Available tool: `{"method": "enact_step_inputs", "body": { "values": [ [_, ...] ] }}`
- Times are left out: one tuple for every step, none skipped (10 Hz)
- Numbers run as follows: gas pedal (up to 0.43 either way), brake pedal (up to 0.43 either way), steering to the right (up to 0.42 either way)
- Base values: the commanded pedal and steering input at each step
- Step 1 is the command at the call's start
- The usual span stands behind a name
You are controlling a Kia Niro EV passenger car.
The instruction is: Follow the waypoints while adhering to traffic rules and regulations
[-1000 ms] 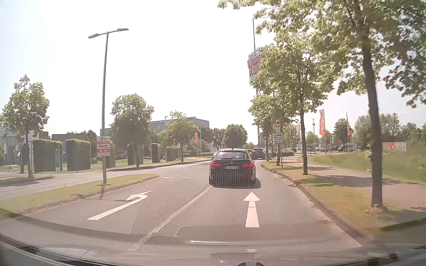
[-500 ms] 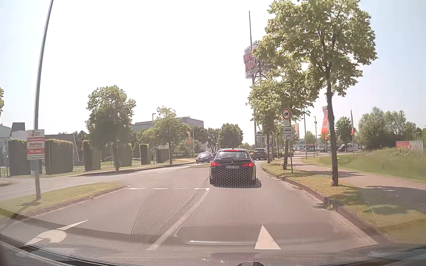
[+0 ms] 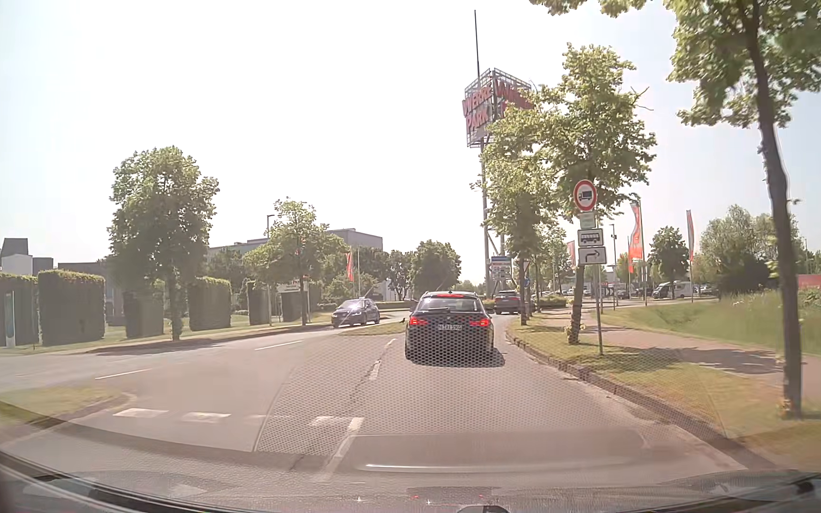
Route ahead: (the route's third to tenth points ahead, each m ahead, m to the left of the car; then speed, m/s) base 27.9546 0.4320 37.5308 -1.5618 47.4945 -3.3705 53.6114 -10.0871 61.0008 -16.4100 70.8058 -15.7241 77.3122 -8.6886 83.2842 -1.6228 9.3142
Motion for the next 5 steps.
{"method": "enact_step_inputs", "body": {
  "values": [
    [0.067,0.0,0.011],
    [0.067,0.0,0.011],
    [0.067,0.0,0.01],
    [0.047,0.0,0.01],
    [0.0,0.0,0.01]
  ]
}}
